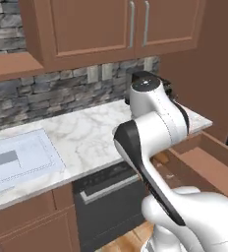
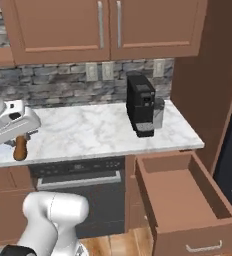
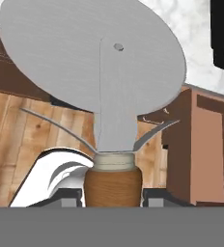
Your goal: Take the pizza cutter from the drawer on the left and place it on the dining counter for cutting.
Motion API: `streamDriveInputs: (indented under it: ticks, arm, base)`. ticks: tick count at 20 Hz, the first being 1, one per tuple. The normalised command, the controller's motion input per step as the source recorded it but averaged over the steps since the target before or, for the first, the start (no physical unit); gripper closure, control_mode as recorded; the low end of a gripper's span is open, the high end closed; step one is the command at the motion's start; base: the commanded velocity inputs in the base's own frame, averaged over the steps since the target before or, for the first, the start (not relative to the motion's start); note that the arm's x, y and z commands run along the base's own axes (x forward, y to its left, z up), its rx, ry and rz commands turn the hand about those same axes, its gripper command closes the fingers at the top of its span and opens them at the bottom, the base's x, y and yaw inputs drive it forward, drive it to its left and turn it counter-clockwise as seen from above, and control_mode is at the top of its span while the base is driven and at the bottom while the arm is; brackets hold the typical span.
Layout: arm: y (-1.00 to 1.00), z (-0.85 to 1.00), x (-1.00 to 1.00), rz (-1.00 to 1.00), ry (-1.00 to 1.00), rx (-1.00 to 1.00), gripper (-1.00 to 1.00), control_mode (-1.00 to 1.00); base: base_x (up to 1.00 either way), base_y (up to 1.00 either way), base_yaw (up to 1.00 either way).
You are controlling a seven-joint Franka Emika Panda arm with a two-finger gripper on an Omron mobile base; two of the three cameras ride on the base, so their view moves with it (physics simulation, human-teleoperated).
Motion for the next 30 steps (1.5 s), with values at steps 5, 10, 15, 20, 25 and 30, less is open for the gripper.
streamDriveInputs:
  ticks: [5, 10, 15, 20, 25, 30]
  arm:
    - [0.0, 0.0, 0.0, 0.0, 0.0, 0.0, 1.0, 1.0]
    - [0.0, 0.0, 0.0, 0.0, 0.0, 0.0, 1.0, 1.0]
    - [0.0, 0.0, 0.0, 0.0, 0.0, 0.0, 1.0, 1.0]
    - [0.0, 0.0, 0.0, 0.0, 0.0, 0.0, 1.0, 1.0]
    - [0.0, 0.0, 0.0, 0.0, 0.0, 0.0, 1.0, 1.0]
    - [0.0, 0.0, 0.0, 0.0, 0.0, 0.0, 1.0, 1.0]
  base:
    - [-0.18, 0.64, 0.91]
    - [-0.11, 0.55, 0.92]
    - [-0.02, 0.49, 0.88]
    - [0.0, 0.41, 0.83]
    - [0.0, 0.33, 0.82]
    - [0.0, 0.32, 0.82]
